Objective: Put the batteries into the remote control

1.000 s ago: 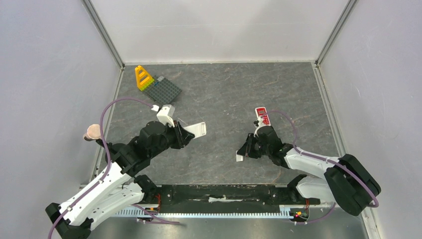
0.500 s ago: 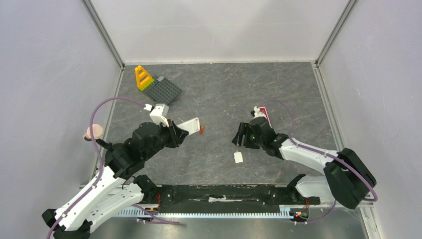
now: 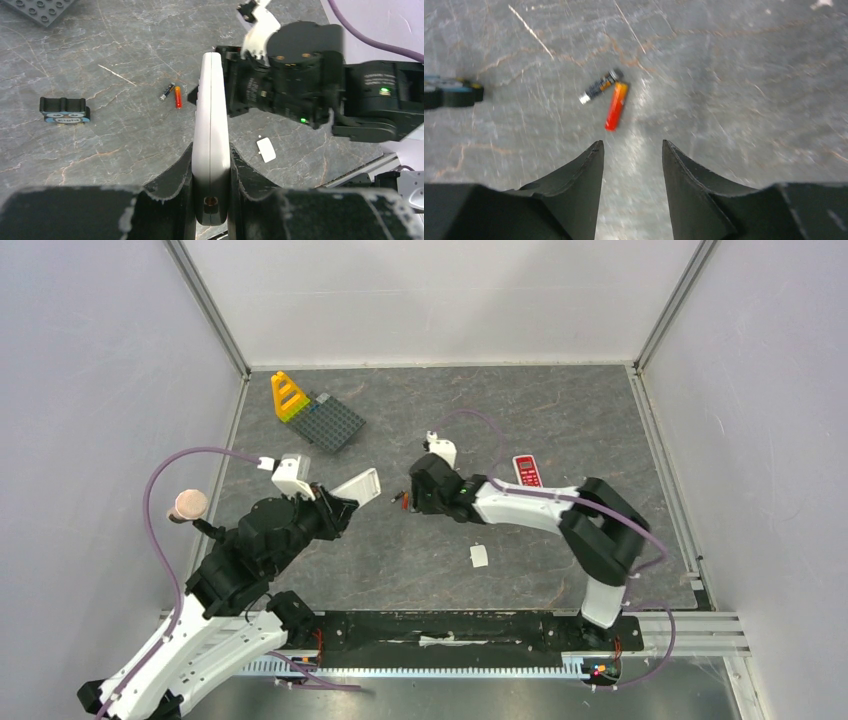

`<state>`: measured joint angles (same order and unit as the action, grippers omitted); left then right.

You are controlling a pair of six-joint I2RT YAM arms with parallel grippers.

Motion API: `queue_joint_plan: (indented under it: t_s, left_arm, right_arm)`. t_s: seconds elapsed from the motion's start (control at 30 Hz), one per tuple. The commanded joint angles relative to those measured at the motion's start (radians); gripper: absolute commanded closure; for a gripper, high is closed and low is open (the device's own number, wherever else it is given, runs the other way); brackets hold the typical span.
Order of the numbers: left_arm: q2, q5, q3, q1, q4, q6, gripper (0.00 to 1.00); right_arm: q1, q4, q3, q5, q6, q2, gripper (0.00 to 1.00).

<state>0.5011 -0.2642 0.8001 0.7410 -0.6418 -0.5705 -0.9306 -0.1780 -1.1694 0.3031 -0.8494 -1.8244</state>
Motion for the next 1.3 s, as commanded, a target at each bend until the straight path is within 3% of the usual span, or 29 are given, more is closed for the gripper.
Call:
queue_joint_plan:
  t_s: [0.0,0.13,0.27,0.57,0.7,0.83,1.0,1.1,1.27]
  left_arm:
    - [-0.04,-0.046,0.038,-0.002,-0.024,-0.001,0.98]
    - [-0.065,-0.046,0.031,-0.002,-0.028,-0.012,0.98]
    - [-0.068,-0.054,0.047,-0.002,-0.029,-0.004,0.98]
    - [-0.07,-0.054,0.059,-0.002,-0.032,0.011,0.98]
    - [-0.076,-0.053,0.062,-0.002,-0.044,0.009,0.98]
    - [-0.088,-0.049,0.061,-0.002,-0.05,0.005,0.98]
    - [-0.09,-0.028,0.053,-0.002,-0.049,0.005,0.98]
    - [-0.09,-0.026,0.047,-0.002,-0.046,0.002,0.98]
    - [-0.094,-0.01,0.033,-0.002,-0.019,-0.002,0.98]
  right_arm:
    - [-0.042,-0.117,-0.186,0.191,-0.032,-0.134,0.5]
    - [-0.056,-0.184,-0.289,0.245,-0.052,-0.224,0.5]
    - [-0.057,-0.293,-0.399,0.254,-0.065,-0.306,0.57]
    - [-0.058,-0.327,-0.425,0.281,-0.054,-0.364,0.65]
    - [-0.059,-0.333,-0.432,0.262,-0.039,-0.377,0.78]
    - [-0.059,-0.329,-0.412,0.231,-0.016,-0.354,1.0]
    - [-0.054,-0.257,-0.294,0.205,0.023,-0.223,1.0]
    - [-0.041,-0.112,-0.149,0.13,0.079,-0.061,1.0]
    - [0.038,0.213,0.136,-0.186,0.165,0.216,1.0]
